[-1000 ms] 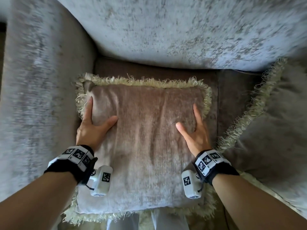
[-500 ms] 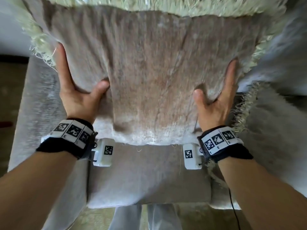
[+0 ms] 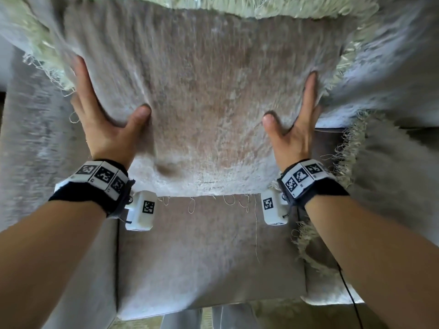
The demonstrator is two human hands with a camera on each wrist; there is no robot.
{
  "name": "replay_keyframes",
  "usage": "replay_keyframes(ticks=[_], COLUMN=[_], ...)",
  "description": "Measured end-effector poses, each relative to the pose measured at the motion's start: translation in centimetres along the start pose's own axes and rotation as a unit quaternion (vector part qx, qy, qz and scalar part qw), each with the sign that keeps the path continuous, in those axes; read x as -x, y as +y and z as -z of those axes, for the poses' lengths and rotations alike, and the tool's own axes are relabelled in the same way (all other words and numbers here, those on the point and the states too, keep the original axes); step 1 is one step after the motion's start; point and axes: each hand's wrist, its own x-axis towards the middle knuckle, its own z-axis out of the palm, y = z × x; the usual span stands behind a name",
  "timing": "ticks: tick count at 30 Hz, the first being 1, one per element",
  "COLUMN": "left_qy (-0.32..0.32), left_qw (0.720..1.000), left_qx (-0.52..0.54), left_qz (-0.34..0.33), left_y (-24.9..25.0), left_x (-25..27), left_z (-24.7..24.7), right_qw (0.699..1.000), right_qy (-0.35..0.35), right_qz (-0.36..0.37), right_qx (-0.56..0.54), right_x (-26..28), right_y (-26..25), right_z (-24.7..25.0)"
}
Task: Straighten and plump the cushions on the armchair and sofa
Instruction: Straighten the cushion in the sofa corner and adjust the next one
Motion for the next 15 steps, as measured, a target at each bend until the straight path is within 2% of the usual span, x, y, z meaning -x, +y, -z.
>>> replay_keyframes(ticks=[2,5,8,10,12,15], left_qy=[0.023,0.046,0.027,0.003,-0.059,-0.234], left_qw=[0.999,0.99,0.98,0.975,0.963,0.925], left_qx=[-0.033,-0.129,-0.199,-0.224,-0.26,-0.299], left_qz=[0.025,0.014,0.0,-0.016,-0.026,0.005], left_y=[0.6,1.9,3.4,5.1,7.4,11.0], left_x=[0.6,1.3,2.1,2.8,3.3,4.0], left_z=[0.2,0.9,2.2,2.9,3.1,2.4], right_qw=[1.0,1.0,0.994,0.988,0.978,0.942], right_qy=[-0.001,-0.002,0.001,-0.021,-0.069,-0.189], right_qz=[0.005,-0.013,-0.017,-0.001,-0.003,-0.029], right_qx=[-0.008,0.027,0.106,0.156,0.198,0.276], right_x=[0.3,0.8,1.3,1.6,2.0,3.1], right_y=[-0.2,-0.8,-1.2,-2.0,-3.5,-5.8], right_z=[0.7,2.4,4.4,6.2,8.7,12.9])
